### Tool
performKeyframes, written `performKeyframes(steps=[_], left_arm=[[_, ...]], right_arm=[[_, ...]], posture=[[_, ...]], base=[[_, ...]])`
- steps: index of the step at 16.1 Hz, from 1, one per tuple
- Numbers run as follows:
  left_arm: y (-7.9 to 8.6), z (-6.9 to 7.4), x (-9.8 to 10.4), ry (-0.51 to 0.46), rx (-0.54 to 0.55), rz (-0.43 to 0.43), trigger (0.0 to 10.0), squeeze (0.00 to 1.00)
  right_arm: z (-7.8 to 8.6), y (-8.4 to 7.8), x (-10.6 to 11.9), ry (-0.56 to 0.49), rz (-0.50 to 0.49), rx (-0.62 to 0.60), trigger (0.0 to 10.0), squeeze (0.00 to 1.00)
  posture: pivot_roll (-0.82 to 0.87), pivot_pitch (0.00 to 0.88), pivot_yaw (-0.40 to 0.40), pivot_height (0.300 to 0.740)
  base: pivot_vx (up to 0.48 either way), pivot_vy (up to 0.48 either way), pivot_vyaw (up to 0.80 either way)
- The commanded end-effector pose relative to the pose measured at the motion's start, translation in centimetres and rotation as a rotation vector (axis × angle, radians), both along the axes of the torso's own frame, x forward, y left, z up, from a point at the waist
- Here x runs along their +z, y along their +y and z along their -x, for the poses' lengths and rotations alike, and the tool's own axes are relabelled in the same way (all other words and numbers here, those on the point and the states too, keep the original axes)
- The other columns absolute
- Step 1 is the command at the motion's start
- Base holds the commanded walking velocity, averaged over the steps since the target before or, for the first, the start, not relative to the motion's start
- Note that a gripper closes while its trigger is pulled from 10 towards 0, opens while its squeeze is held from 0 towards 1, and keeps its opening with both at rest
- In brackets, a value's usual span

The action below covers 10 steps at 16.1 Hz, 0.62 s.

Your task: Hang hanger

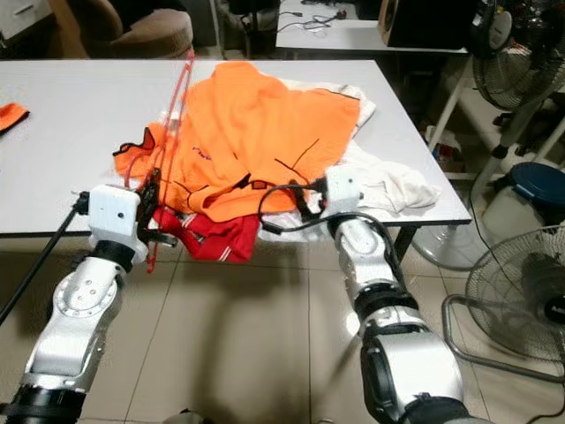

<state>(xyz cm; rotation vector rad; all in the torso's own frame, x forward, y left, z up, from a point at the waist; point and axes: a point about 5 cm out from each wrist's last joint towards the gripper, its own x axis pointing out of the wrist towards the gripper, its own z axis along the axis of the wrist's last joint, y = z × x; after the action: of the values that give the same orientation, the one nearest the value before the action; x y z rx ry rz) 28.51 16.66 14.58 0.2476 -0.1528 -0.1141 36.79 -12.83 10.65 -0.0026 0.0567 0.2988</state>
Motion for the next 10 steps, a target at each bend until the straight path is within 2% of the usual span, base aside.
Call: performKeyframes(steps=[1, 4, 8, 10], left_arm=[[0.4, 0.3, 0.5, -0.008, 0.016, -0.007, 10.0, 0.00], [0.2, 0.5, 0.1, 0.009, 0.014, -0.007, 10.0, 0.00], [0.3, 0.5, 0.1, 0.026, 0.017, -0.003, 10.0, 0.00], [0.2, 0.5, 0.2, 0.026, 0.011, -0.006, 10.0, 0.00]], right_arm=[[-0.3, 0.7, 0.8, -0.039, -0.021, 0.018, 10.0, 0.00], [0.4, 1.3, -0.7, 0.010, 0.002, 0.030, 10.0, 0.00], [0.5, 0.1, -1.8, 0.104, -0.014, -0.007, 10.0, 0.00], [0.4, -0.6, -2.0, 0.136, 0.026, -0.031, 10.0, 0.00]], posture=[[0.13, 0.039, 0.006, 0.740], [0.13, 0.043, 0.007, 0.740], [0.14, 0.045, 0.014, 0.740], [0.14, 0.047, 0.017, 0.740]], base=[[0.000, 0.000, 0.00], [0.000, 0.000, 0.00], [0.000, 0.000, 0.00], [0.000, 0.000, 0.00]])
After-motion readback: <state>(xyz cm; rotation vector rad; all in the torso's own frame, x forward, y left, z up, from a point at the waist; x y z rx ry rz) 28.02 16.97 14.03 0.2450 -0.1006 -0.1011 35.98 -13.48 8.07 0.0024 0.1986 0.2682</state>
